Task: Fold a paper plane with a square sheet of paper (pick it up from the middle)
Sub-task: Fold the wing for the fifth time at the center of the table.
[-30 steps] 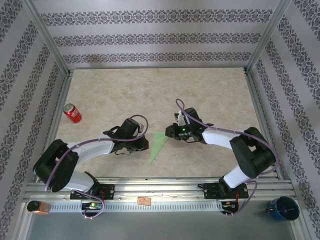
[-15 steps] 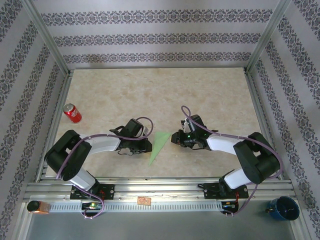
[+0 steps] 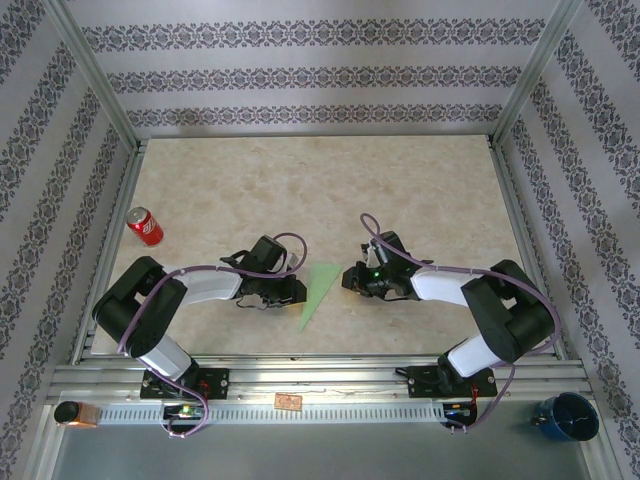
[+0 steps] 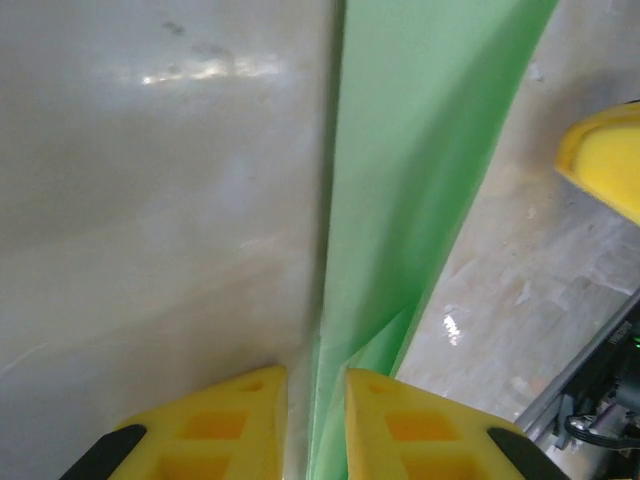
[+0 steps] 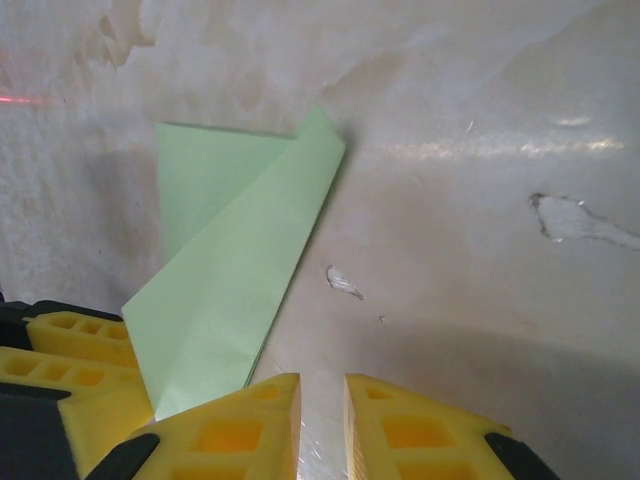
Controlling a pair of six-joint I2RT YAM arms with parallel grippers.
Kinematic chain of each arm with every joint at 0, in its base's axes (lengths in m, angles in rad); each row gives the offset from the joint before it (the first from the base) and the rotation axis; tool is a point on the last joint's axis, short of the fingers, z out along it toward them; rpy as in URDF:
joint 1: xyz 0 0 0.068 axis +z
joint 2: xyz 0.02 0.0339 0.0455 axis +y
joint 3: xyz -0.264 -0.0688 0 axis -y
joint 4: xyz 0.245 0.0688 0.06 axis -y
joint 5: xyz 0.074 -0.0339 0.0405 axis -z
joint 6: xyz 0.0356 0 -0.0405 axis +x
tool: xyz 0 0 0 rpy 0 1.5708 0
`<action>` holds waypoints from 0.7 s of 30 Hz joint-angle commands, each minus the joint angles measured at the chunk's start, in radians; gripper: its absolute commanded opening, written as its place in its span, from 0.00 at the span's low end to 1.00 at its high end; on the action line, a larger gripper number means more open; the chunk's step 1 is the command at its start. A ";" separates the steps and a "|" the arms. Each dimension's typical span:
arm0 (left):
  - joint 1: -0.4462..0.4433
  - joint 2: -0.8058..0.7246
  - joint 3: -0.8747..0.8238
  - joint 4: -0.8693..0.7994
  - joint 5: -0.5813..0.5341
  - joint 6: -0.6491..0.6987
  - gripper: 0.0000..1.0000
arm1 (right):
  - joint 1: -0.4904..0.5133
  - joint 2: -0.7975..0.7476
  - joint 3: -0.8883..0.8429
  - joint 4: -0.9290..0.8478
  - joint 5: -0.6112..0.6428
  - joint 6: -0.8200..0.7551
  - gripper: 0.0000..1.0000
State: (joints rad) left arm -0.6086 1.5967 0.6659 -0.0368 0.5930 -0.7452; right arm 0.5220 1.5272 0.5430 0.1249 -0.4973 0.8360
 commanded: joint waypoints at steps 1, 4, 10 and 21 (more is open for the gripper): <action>-0.007 0.017 -0.004 0.102 0.043 -0.024 0.22 | 0.015 0.023 0.018 0.020 0.005 0.011 0.21; -0.007 0.016 -0.022 0.157 0.051 -0.052 0.21 | 0.021 0.031 0.022 0.025 0.002 0.013 0.21; -0.007 0.030 -0.013 0.105 0.028 -0.031 0.21 | 0.027 0.042 0.029 0.028 -0.002 0.012 0.21; -0.010 0.066 -0.003 0.146 0.076 -0.049 0.20 | 0.035 0.057 0.032 0.035 -0.002 0.017 0.21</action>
State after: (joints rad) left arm -0.6083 1.6375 0.6590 0.0536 0.6296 -0.7742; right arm 0.5396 1.5635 0.5545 0.1345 -0.4980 0.8421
